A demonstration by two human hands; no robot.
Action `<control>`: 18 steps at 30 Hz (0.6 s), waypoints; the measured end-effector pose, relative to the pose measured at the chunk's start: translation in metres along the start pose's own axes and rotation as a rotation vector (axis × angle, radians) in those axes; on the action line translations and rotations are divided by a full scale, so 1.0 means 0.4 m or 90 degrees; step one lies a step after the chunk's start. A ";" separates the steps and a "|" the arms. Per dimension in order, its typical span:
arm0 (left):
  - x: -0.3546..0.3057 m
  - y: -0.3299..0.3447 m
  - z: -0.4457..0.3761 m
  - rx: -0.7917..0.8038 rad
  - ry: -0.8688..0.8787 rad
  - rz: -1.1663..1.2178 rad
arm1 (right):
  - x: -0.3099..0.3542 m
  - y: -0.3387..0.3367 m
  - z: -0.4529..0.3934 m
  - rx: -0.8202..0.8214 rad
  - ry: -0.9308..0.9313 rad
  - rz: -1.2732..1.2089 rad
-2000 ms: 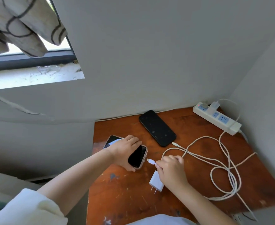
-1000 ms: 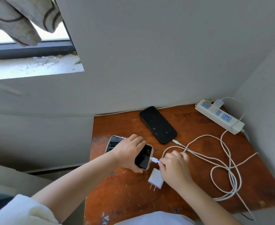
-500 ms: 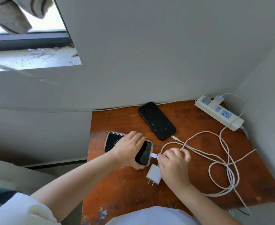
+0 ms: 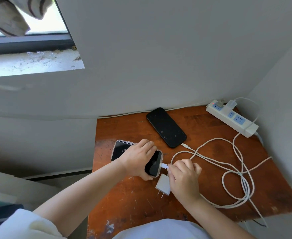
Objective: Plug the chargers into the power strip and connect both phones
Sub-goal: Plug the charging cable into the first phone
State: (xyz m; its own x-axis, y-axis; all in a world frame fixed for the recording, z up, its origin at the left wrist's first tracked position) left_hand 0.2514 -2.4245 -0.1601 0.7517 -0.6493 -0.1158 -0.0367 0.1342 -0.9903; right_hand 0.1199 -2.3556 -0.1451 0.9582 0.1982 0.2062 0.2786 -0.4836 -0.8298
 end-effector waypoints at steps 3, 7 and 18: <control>0.000 -0.002 0.001 -0.010 0.000 0.012 | -0.006 -0.001 -0.002 -0.015 -0.007 0.005; -0.005 0.006 0.001 0.002 0.010 -0.003 | -0.019 0.002 -0.004 -0.029 -0.035 0.000; -0.009 0.010 0.000 0.022 0.042 -0.014 | -0.012 0.015 0.020 0.011 0.010 -0.026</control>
State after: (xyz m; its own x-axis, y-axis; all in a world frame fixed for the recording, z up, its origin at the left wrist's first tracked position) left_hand 0.2485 -2.4216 -0.1635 0.7067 -0.7004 -0.0999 0.0035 0.1446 -0.9895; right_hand 0.1164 -2.3524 -0.1551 0.9472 0.2037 0.2476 0.3159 -0.4603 -0.8297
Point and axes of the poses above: each hand's wrist, its own z-axis away from the middle knuckle, its own y-axis out of the palm, x = y × z, the point moved 4 cm from there along -z, towards the middle knuckle, and after that the axes turned 7 degrees about -x, right-handed, at the moved point
